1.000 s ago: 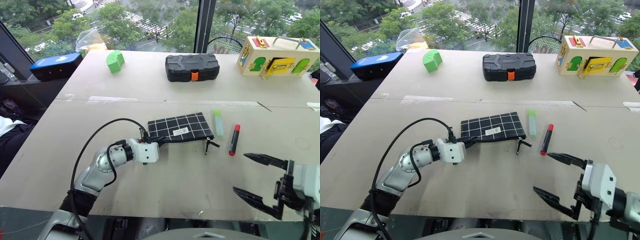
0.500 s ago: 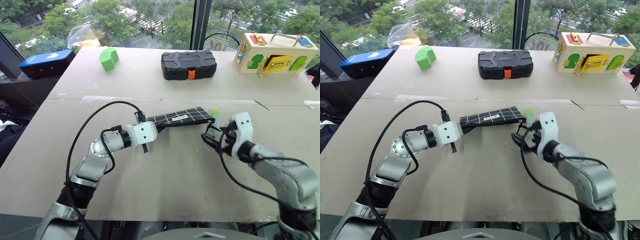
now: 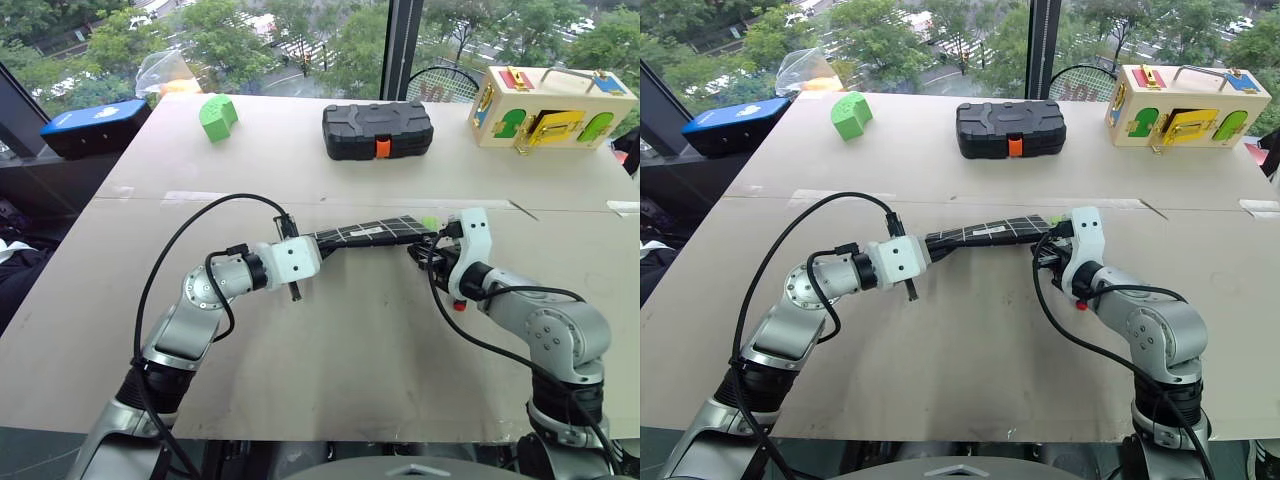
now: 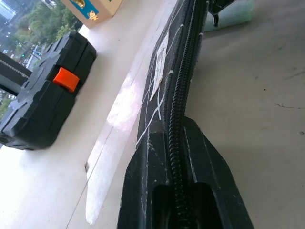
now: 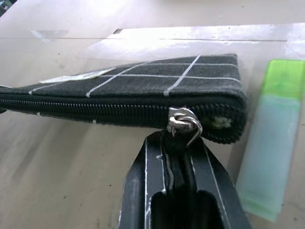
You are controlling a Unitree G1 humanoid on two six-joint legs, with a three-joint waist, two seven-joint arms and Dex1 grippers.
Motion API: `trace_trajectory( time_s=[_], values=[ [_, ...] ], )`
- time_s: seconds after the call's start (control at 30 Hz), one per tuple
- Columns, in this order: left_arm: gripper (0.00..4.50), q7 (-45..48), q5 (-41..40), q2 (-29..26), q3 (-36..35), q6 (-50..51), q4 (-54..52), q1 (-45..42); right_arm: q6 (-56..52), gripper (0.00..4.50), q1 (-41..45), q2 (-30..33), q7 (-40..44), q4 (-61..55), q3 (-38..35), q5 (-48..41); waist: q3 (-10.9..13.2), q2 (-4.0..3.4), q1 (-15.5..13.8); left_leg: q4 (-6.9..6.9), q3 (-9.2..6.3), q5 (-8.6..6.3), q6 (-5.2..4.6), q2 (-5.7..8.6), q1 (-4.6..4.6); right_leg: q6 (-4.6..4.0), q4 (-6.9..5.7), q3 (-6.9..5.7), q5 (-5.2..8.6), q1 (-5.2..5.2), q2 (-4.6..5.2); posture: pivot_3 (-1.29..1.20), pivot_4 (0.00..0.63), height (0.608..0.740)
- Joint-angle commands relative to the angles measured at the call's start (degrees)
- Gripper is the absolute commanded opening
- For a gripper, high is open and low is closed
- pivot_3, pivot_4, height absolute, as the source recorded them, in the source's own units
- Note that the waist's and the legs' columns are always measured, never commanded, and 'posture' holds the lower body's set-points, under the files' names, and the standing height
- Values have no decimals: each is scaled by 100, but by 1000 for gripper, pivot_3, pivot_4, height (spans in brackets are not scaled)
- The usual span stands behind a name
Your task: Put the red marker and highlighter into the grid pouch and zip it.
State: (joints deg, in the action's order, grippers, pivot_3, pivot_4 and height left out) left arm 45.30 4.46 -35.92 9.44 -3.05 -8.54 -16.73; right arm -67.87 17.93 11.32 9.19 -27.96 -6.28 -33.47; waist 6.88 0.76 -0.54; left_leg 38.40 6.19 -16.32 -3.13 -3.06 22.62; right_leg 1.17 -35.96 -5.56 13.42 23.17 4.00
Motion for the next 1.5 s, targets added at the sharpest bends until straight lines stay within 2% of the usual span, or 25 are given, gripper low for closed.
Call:
trace_trajectory(
  time_s=[0.03,0.33,0.63,0.8,1.0,1.17,1.3,1.5],
  values=[
    [0,-14,-5,-42,-59,-15,-269,-76,134,34,98,115,111,-168,-58,-67,0,0,-1,0,0,0,0,0,0,0,0,0,0,0,0,0,150,740],
    [0,-72,148,-2,6,68,-157,-206,-170,34,35,437,689,-466,287,-537,0,0,-1,1,2,0,0,0,-1,0,-1,2,0,0,0,0,150,740],
    [0,-5,250,47,178,-37,-199,-190,-209,34,334,287,813,-172,735,-595,0,0,0,1,4,0,0,0,-1,0,-1,3,0,0,1,0,150,740],
    [0,135,168,-31,200,-193,-285,-92,-219,34,489,312,865,56,715,-576,0,1,-7,1,4,0,0,0,-1,0,-1,3,-1,0,1,0,150,740],
    [0,362,16,-310,59,-391,-404,216,-287,34,383,703,1088,194,275,-694,0,0,2,1,4,0,0,-1,-1,0,-1,2,0,0,1,0,150,740],
    [0,352,-21,-338,39,-371,-411,249,-407,34,331,941,1326,122,118,-964,0,0,-6,1,5,0,-1,-1,-2,0,-1,3,-1,0,3,0,150,740],
    [0,353,-29,-329,58,-368,-408,220,-485,34,313,1094,1488,8,139,-1181,0,0,-6,1,5,-1,-2,-1,-2,0,0,3,-1,0,3,0,150,740],
    [0,379,-42,-293,122,-415,-384,183,-510,34,434,969,1424,29,455,-1163,0,0,-6,1,5,-1,-1,-2,-2,0,-1,3,-1,0,3,0,150,740]
  ],
)
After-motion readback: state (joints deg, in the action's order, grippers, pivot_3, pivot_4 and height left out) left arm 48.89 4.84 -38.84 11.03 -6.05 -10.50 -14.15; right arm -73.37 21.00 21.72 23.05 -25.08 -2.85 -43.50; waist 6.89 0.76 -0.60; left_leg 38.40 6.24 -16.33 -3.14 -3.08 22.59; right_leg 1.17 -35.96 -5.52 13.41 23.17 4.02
